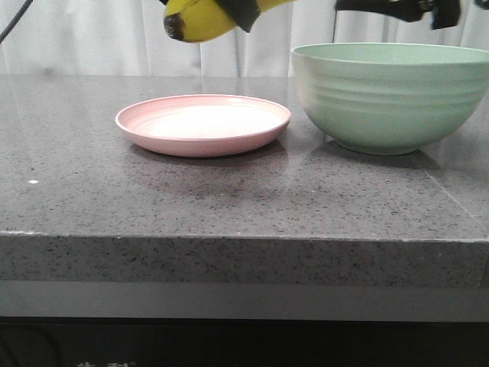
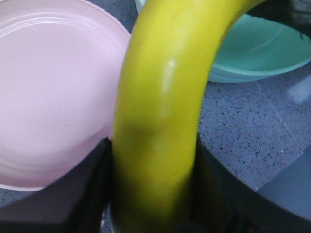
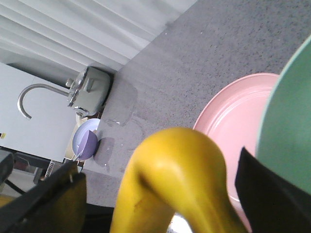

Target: Transfer banana from pink plate to green bowl

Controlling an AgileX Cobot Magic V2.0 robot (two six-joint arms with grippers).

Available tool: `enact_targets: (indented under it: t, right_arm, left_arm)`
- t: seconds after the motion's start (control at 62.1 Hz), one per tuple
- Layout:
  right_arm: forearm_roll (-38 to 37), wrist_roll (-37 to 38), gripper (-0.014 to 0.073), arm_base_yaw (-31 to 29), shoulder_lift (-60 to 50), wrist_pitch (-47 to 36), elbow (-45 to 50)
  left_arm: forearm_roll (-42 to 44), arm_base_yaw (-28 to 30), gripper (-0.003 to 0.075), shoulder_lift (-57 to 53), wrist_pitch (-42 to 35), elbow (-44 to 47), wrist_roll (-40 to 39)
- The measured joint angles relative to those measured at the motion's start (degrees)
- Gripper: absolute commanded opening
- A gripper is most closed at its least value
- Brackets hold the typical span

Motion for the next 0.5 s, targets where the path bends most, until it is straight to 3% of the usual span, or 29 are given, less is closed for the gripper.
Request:
enact_targets:
  t: [0.129, 0.193, 0.419, 0.499]
  right_arm:
    - [0.0, 0.0, 0.0628, 0.0, 3.4, 2.8, -3.3]
    - [0.0, 0.0, 0.0578, 0.0, 4.4, 3.8, -4.1]
    - [-0.1, -0.1, 0.0164, 0.0, 4.9, 3.2, -4.7]
    - [-0.1, -0.1, 0.0080, 0.0, 4.9, 3.1, -4.7]
  left_arm:
    - [0.0, 0.0, 0.0043, 0.0, -0.2, 0.0, 0.0]
    - [0.1, 0.0, 0.0043, 0.0, -0.2, 0.1, 0.0]
    - [0.2, 0.0, 0.0045, -0.4, -0.9, 0.1, 0.0]
    - [0.2, 0.0, 0.0069, -0.4, -0.9, 0.1, 0.0]
